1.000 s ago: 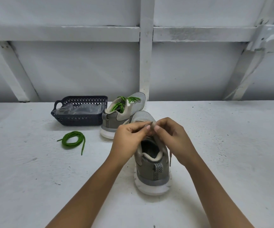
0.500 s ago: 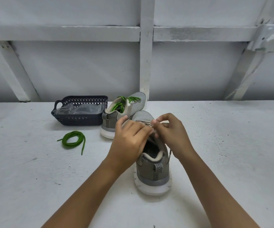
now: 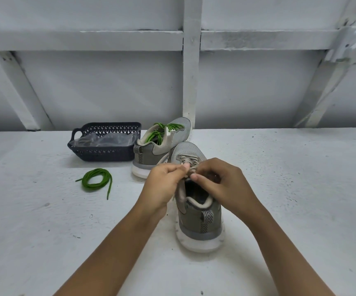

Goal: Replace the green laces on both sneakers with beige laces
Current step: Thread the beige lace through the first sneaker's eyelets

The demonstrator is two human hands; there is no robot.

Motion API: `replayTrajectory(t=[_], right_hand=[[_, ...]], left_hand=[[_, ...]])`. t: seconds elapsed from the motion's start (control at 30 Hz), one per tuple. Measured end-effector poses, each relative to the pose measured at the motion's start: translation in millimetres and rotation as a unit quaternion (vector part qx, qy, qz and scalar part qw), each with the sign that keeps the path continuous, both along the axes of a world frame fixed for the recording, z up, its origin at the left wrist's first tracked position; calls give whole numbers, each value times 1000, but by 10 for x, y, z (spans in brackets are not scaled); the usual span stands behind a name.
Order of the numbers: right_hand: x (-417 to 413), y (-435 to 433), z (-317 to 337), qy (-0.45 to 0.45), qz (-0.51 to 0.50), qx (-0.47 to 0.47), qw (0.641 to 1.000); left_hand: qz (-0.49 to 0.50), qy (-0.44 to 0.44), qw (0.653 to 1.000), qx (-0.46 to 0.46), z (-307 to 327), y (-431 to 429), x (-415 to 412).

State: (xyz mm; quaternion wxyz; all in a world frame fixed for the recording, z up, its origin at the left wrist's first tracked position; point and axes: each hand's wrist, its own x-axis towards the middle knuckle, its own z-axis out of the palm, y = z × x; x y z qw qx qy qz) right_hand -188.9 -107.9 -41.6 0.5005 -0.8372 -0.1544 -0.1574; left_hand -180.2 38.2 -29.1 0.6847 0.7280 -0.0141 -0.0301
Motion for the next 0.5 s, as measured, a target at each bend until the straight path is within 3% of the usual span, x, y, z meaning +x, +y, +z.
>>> replayTrajectory(t=[0.13, 0.23, 0.37, 0.5], right_hand=[[25, -47, -65, -35, -22, -24, 999], [41, -123, -124, -13, -58, -45, 997], [47, -255, -192, -1, -118, -59, 991], [31, -278, -227, 11, -153, -50, 987]], left_hand=[[19, -47, 999, 11, -6, -26, -38], [91, -72, 993, 32, -72, 55, -3], [174, -91, 972, 128, -182, 253, 62], [195, -92, 963, 163, -220, 331, 28]])
